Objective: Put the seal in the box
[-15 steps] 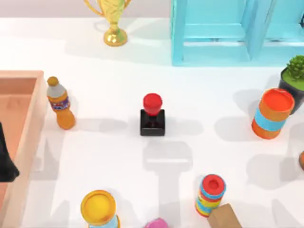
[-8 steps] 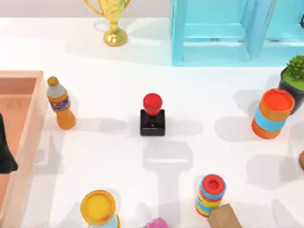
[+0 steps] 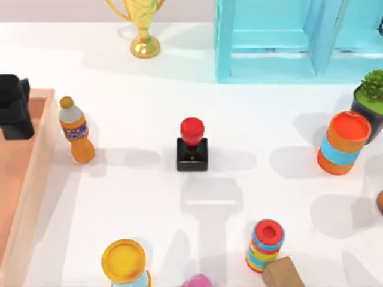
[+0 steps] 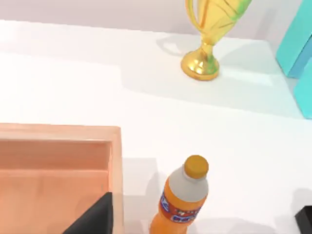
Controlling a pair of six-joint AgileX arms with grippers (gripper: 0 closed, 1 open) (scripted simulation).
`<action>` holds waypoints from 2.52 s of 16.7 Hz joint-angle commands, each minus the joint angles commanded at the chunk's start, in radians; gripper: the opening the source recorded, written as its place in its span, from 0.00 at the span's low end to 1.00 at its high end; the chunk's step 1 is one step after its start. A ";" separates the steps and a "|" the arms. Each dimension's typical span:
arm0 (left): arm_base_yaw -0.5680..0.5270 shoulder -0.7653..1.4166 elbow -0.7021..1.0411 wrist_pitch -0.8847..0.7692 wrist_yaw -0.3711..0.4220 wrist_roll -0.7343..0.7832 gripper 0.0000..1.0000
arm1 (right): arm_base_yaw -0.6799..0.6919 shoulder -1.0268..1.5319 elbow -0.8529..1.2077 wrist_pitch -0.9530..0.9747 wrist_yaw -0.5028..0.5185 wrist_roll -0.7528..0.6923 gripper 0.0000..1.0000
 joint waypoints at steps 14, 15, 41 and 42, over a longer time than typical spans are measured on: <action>-0.338 1.360 1.427 -0.924 0.004 -0.323 1.00 | 0.000 0.000 0.000 0.000 0.000 0.000 1.00; -0.357 1.436 1.508 -0.975 0.004 -0.341 1.00 | 0.000 0.000 0.000 0.000 0.000 0.000 1.00; -0.439 1.699 1.382 -0.802 0.004 -0.425 1.00 | 0.000 0.000 0.000 0.000 0.000 0.000 1.00; -0.439 1.693 1.345 -0.771 0.004 -0.425 1.00 | 0.000 0.000 0.000 0.000 0.000 0.000 1.00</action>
